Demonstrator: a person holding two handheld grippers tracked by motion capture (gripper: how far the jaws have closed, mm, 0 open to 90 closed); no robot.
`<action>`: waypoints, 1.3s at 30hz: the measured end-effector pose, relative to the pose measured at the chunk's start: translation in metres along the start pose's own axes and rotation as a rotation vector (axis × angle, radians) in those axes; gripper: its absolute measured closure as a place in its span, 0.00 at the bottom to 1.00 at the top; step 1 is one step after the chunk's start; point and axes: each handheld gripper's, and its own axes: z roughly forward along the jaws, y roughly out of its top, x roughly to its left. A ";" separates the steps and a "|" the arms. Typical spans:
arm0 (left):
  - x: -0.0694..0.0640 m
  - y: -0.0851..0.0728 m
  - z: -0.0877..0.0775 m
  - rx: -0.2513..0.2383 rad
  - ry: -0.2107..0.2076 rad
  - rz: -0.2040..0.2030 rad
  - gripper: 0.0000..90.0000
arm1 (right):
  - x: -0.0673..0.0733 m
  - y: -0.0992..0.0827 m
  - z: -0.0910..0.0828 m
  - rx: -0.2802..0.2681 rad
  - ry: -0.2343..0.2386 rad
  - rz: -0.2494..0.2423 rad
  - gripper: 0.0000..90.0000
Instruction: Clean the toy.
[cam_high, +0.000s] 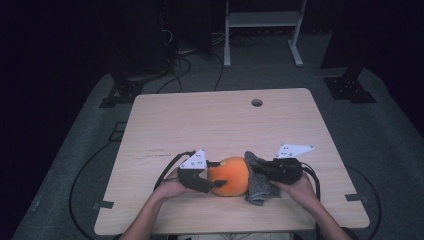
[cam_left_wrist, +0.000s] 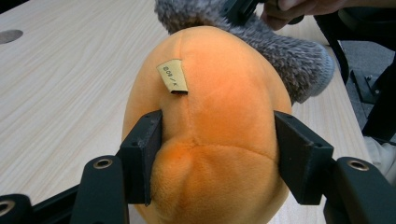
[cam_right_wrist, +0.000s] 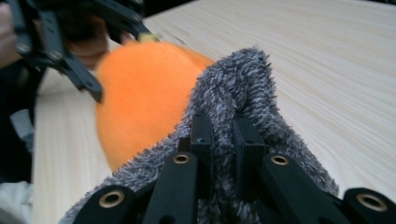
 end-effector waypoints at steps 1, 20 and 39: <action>0.000 0.000 0.000 -0.001 -0.001 0.000 0.42 | -0.001 -0.002 -0.001 0.015 -0.016 0.003 0.90; -0.008 0.005 0.006 0.010 -0.013 0.050 0.42 | 0.013 0.003 -0.014 -0.027 0.026 -0.037 0.90; -0.005 0.013 0.007 0.012 0.026 -0.020 0.43 | 0.009 -0.007 -0.016 0.064 -0.037 -0.063 0.90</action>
